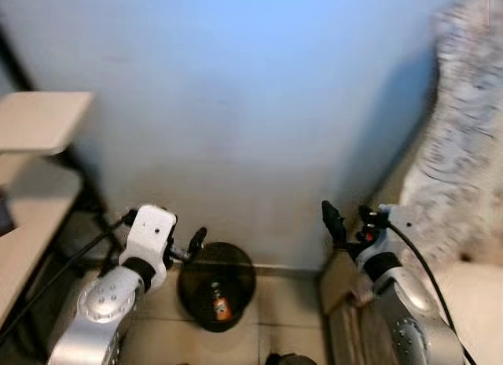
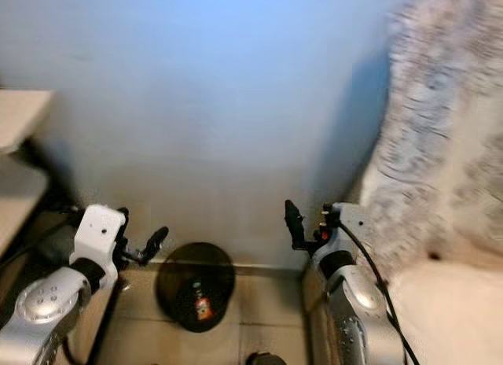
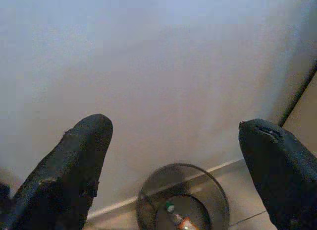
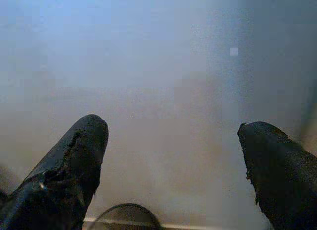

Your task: Clean up the room

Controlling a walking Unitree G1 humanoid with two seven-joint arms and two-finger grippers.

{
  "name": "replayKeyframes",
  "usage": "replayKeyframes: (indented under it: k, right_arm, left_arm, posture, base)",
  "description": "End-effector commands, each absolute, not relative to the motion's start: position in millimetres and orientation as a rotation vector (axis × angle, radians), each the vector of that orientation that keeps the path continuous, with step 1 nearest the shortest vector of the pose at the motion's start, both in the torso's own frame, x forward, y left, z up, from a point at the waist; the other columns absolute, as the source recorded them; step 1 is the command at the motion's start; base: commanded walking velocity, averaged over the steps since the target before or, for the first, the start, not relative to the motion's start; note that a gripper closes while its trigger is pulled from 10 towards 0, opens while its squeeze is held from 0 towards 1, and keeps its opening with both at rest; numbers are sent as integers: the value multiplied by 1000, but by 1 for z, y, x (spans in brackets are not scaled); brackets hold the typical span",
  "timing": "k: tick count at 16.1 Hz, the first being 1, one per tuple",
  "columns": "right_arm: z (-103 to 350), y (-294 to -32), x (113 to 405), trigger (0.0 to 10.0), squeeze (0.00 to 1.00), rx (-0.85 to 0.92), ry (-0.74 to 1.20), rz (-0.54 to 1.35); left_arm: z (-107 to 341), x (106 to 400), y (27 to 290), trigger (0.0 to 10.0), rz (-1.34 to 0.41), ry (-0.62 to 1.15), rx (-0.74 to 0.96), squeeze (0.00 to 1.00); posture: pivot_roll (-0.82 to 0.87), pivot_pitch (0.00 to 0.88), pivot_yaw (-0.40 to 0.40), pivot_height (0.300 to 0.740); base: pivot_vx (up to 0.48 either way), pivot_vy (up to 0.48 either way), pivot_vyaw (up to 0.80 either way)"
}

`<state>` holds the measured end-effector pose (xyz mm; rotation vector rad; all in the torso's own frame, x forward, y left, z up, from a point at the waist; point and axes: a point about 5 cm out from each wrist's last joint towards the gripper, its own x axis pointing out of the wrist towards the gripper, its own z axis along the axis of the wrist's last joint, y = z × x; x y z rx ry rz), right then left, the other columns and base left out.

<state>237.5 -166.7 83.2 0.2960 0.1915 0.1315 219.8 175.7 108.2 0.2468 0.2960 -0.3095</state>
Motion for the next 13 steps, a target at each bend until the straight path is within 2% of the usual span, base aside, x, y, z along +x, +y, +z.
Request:
replayKeyframes:
  k: [1,6,8,13]
  right_arm:
    - [88,-169,236,10000,1000,304,187,113]
    - [87,-170,234,10000,1000,318,222,73]
    - [87,-165,242,10000,1000,303,214,85]
    - [91,-157,255,10000,1000,142,169,143]
  left_arm:
    - [108,219,177,10000,-303,303,262,0]
    - [111,220,181,10000,-275,305,264,0]
    - [113,221,183,10000,-264,293,282,0]
    - [113,224,185,10000,-236,284,263,0]
  posture:
    - [2,0,6,740]
    - [15,0,17,740]
    - [25,0,15,740]
    - [16,0,9,740]
  base:
    - [0,0,-800]
    - [0,0,-800]
    - [0,0,-800]
    - [0,0,-800]
